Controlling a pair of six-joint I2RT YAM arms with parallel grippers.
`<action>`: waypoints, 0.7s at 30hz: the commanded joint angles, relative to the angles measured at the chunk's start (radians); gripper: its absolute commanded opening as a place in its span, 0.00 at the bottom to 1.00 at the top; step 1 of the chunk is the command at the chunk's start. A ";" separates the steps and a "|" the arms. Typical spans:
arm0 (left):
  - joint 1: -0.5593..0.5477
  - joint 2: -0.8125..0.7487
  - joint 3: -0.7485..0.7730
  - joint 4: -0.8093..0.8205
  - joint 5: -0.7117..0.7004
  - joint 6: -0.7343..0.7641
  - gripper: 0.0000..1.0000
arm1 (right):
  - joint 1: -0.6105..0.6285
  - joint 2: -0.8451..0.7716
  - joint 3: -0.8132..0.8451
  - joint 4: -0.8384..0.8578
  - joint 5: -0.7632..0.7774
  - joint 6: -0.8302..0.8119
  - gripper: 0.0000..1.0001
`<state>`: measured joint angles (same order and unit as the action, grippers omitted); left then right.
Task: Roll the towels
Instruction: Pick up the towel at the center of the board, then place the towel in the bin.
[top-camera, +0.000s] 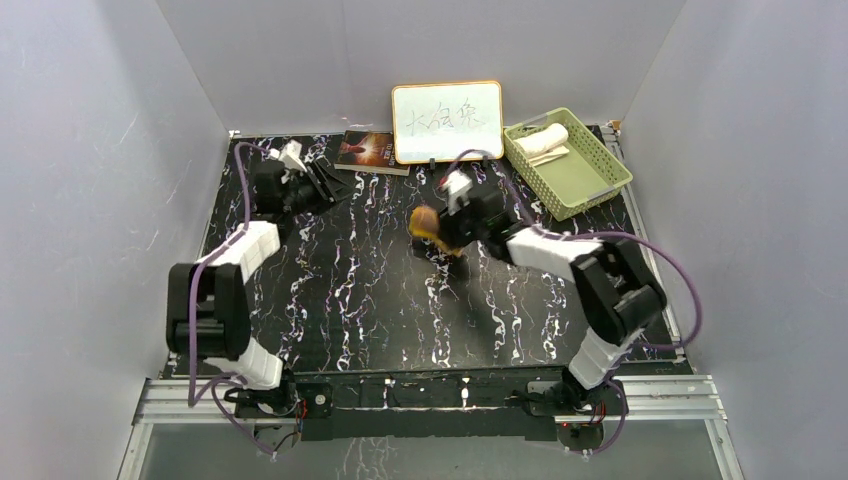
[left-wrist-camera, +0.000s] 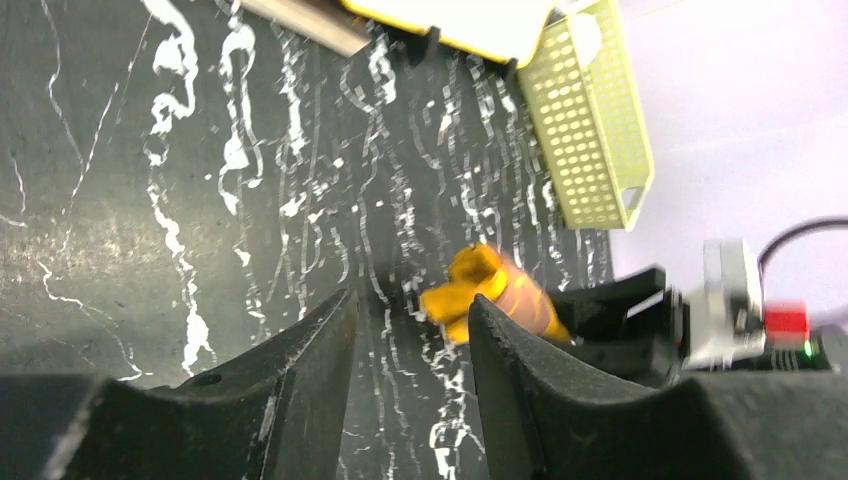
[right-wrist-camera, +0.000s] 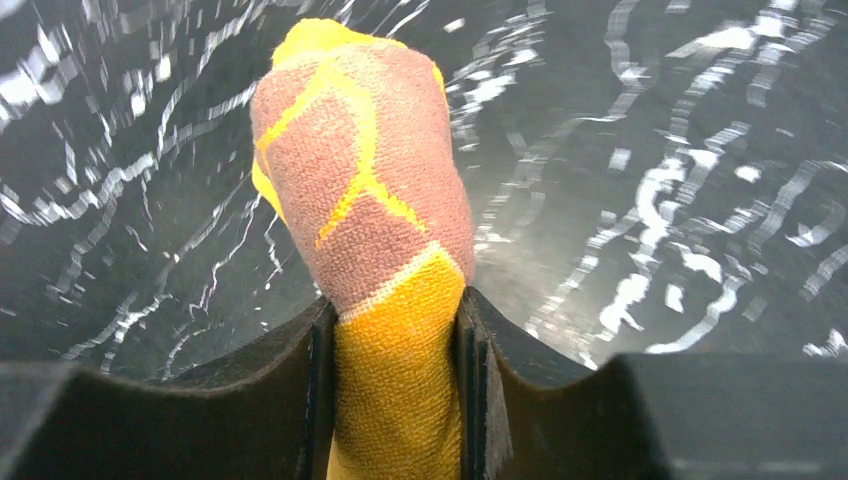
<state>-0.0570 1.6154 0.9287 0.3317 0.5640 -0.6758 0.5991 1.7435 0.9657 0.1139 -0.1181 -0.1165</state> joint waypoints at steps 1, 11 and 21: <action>0.003 -0.153 0.016 -0.078 -0.006 -0.020 0.44 | -0.222 -0.176 -0.006 0.134 -0.216 0.374 0.39; 0.005 -0.241 -0.012 -0.126 0.026 -0.040 0.45 | -0.657 -0.115 0.009 0.562 -0.170 1.170 0.23; 0.005 -0.283 -0.010 -0.205 0.036 -0.003 0.46 | -0.722 0.053 0.209 0.359 0.246 1.419 0.17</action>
<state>-0.0517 1.3792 0.9188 0.1661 0.5663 -0.6952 -0.1234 1.7714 1.0504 0.5232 -0.0795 1.1290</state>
